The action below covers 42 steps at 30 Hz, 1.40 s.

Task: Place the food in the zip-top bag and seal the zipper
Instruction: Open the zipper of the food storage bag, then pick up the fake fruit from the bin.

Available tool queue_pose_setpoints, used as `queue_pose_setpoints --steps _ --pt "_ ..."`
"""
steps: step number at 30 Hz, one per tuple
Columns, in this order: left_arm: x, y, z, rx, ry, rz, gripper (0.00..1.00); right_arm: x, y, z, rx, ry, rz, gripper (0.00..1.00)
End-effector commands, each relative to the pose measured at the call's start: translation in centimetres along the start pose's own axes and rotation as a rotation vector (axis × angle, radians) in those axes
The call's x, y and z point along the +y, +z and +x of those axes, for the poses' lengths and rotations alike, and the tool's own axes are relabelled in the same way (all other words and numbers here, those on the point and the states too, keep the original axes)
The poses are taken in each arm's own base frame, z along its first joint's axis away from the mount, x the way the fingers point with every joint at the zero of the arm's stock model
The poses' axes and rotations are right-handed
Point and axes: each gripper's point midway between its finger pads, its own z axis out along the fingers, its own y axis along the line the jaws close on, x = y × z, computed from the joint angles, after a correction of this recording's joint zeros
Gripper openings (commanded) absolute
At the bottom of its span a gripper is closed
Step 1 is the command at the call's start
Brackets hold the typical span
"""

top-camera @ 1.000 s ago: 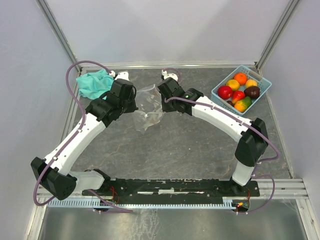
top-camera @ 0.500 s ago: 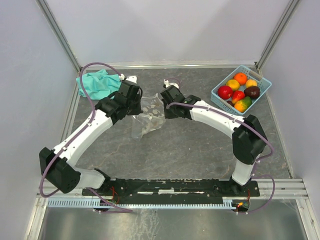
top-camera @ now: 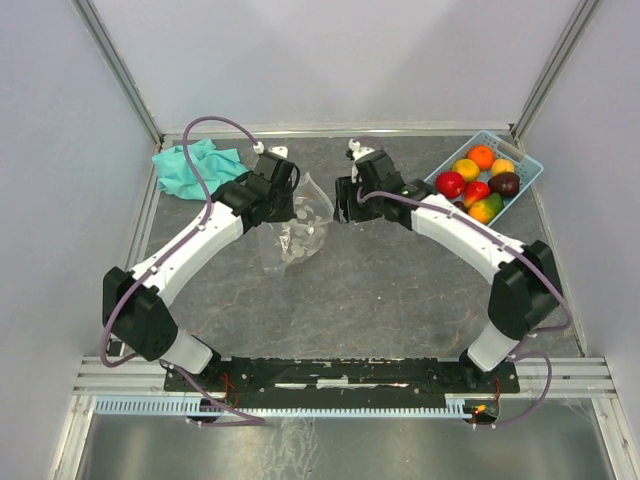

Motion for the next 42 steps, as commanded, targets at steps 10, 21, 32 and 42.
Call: queue_pose_setpoints --steps 10,21,32,42 --pt "-1.6 -0.2 -3.3 -0.057 0.133 0.04 0.03 -11.1 -5.1 -7.4 -0.151 0.052 0.134 0.85" --pt "-2.2 -0.8 -3.7 -0.064 0.246 0.092 0.03 -27.5 -5.0 -8.7 -0.2 0.257 0.428 0.98" --pt "-2.7 -0.9 -4.0 -0.077 0.345 0.122 0.03 -33.7 -2.1 -8.5 -0.199 0.151 0.403 0.99" --pt "-4.0 -0.9 -3.7 -0.069 0.421 0.152 0.03 -35.4 1.6 -7.5 -0.163 0.092 0.292 0.99"
